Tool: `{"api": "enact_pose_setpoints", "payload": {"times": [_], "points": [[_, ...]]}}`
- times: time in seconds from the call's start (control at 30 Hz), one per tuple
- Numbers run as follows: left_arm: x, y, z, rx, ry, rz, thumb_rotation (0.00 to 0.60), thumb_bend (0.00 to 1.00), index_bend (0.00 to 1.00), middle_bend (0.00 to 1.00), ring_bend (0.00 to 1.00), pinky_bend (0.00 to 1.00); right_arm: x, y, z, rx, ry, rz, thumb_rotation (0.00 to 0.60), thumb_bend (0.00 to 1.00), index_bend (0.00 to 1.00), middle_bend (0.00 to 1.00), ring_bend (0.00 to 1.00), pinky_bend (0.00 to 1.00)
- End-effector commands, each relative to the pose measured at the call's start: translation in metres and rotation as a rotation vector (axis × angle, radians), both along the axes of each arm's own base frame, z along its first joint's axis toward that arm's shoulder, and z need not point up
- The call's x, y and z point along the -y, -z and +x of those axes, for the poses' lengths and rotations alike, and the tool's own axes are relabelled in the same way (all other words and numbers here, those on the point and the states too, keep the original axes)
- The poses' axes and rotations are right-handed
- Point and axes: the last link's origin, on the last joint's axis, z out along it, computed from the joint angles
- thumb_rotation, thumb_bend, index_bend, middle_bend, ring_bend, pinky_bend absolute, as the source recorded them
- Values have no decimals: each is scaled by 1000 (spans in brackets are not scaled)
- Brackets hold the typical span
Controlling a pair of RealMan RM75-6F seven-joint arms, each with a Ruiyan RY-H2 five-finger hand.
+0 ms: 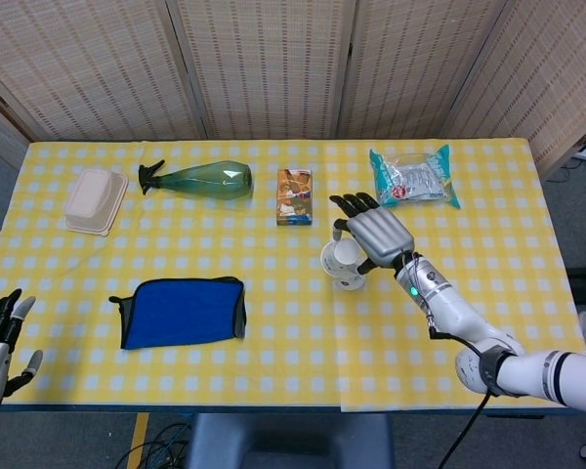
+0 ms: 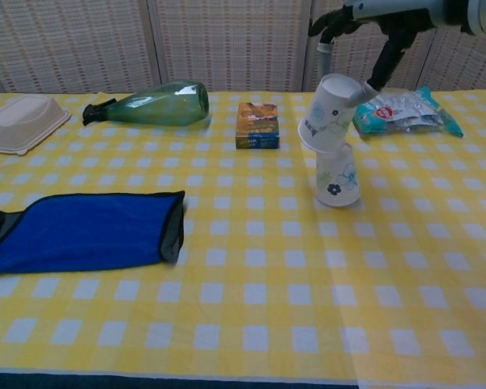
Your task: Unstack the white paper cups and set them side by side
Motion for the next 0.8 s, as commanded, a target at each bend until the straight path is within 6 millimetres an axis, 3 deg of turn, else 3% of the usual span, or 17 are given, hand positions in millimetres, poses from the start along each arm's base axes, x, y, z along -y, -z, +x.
{"api": "enact_pose_setpoints", "payload": {"times": [0.03, 0.17, 0.3, 0.8], "points": [[1, -1, 0, 2, 0, 4, 600, 382, 0, 0, 29, 291, -3, -9, 21, 8, -42, -13, 600, 204, 453, 0, 0, 0], [2, -4, 0, 9, 1, 13, 600, 383, 0, 0, 29, 291, -8, -12, 34, 25, -56, -15, 600, 204, 453, 0, 0, 0], [4, -5, 1, 12, 7, 14, 600, 382, 0, 0, 29, 291, -9, -2, 32, 10, -41, 5, 600, 204, 453, 0, 0, 0], [8, -12, 1, 32, 25, 26, 600, 382, 0, 0, 29, 291, 4, 71, -2, -57, 50, 103, 600, 205, 453, 0, 0, 0]]}}
